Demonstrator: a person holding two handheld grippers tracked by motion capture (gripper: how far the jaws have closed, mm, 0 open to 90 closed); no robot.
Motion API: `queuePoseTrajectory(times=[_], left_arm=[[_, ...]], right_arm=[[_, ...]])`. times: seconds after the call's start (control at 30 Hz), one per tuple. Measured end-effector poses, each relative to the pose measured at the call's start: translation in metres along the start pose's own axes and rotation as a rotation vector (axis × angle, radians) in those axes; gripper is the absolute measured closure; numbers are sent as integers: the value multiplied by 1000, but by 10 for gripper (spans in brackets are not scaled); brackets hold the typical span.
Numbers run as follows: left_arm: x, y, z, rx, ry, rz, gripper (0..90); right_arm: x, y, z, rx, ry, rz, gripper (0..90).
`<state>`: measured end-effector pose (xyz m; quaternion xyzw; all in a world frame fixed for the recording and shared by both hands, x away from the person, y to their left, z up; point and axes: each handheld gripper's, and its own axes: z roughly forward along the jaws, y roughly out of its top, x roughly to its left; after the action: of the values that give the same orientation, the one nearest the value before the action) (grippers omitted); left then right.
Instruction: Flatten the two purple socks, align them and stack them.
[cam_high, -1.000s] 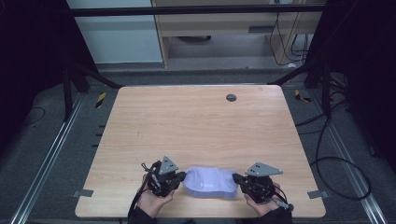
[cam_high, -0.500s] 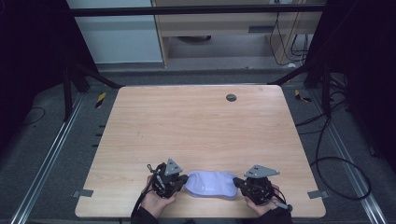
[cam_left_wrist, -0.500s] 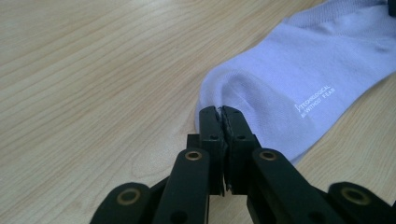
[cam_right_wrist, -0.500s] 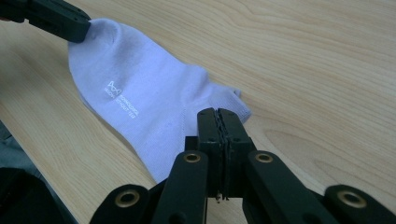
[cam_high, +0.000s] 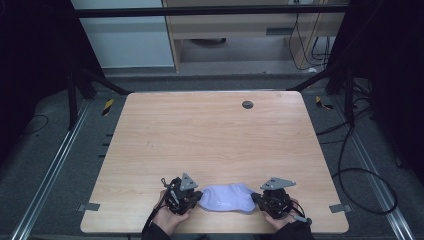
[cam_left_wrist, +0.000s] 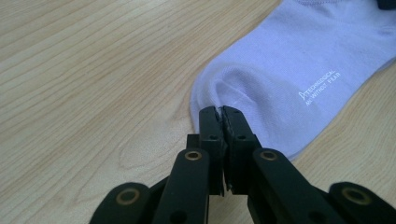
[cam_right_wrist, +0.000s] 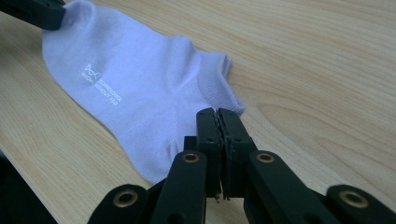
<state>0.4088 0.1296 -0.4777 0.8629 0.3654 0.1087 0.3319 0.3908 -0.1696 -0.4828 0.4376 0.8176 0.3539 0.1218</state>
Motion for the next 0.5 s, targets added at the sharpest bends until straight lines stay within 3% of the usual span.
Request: queuePoseTrajectory(times=[0.13,0.23,0.3,0.33,0.5], left_arm=[[1,-2,-1,2,-1,-3,841],[3,-1,-7,-23,9,-7,827],[2,2,-14,-65,21,-11,807],[1,5,-17,-103,35,-13,784],[-5,11,-14,-143,33,8,782]], right_arm=[[1,-1,2,13,1,1,836],[-1,1,-2,-30,-8,8,785],[-2,2,-5,-67,-7,8,771],[-2,3,-7,-96,-6,4,774],[-1,7,-3,-140,39,5,847]])
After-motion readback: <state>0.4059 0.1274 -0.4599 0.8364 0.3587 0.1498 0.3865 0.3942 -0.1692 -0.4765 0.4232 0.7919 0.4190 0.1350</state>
